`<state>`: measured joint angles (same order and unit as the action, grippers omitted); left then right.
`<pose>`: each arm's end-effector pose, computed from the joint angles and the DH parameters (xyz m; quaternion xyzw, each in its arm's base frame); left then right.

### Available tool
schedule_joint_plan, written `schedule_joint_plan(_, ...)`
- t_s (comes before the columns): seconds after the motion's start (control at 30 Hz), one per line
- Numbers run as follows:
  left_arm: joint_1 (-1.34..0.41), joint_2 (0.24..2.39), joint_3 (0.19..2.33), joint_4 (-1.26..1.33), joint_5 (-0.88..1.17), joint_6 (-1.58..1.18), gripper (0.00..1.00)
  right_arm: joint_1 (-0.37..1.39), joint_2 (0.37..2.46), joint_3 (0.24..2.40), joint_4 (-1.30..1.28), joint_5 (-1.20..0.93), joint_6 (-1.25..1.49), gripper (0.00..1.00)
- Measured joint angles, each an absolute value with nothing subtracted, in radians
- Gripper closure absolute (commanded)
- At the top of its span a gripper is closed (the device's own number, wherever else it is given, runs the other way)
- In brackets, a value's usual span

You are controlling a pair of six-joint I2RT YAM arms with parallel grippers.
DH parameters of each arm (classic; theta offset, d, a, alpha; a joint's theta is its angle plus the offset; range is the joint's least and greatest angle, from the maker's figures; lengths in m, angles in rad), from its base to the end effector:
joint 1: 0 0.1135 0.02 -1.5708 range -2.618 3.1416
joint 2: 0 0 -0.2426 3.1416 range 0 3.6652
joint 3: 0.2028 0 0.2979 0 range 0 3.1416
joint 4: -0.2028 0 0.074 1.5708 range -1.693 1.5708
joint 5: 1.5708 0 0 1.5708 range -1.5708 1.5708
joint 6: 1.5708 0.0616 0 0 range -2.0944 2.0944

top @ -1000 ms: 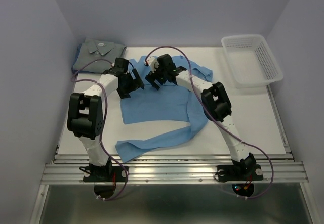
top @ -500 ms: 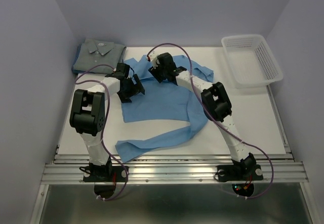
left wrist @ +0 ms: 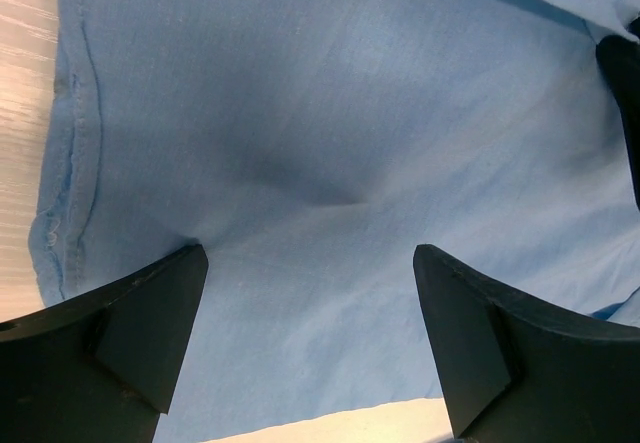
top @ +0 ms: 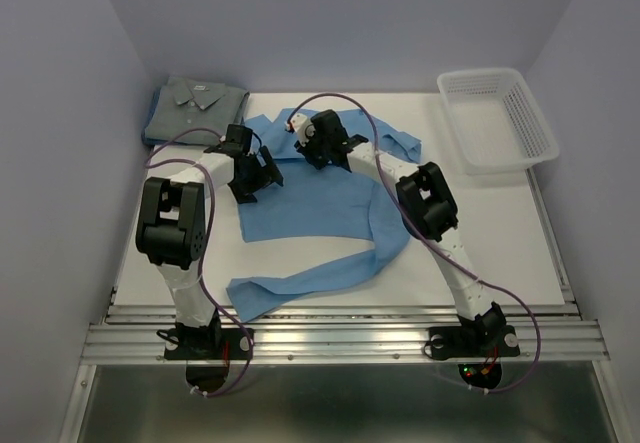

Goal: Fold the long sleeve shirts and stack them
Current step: Flatten the shirt out

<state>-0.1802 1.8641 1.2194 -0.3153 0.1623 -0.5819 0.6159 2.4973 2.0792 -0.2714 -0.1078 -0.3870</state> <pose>0.4279 -0.0881 0.1079 -0.1658 0.9363 -0.1832 0.2494 0.4935 0.3574 0.1095 -0.4543 0.7809 0.0970 0.4176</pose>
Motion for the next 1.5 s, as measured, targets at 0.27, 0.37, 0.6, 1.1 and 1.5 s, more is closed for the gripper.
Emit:
schedule_joint_plan(0.27,-0.167,1.858,1.209,-0.316,0.147,-0.582,0.01,0.623,2.464,2.007,-0.191,-0.024,-0.323,0.99)
schedule_joint_plan(0.37,-0.159,1.849,1.196,-0.31,0.141,-0.582,0.01,0.619,2.42,1.953,-0.149,0.04,-0.287,0.99)
schedule_joint_plan(0.6,-0.121,1.829,1.171,-0.311,0.125,-0.583,0.01,0.53,2.337,1.949,-0.064,0.17,-0.244,0.99)
schedule_joint_plan(1.1,-0.04,1.823,1.171,-0.358,0.089,-0.59,0.01,0.163,2.295,2.007,0.001,0.558,-0.282,0.99)
schedule_joint_plan(1.5,-0.02,1.807,1.166,-0.397,0.059,-0.598,0.01,0.203,2.235,2.048,-0.144,0.509,-0.333,0.0)
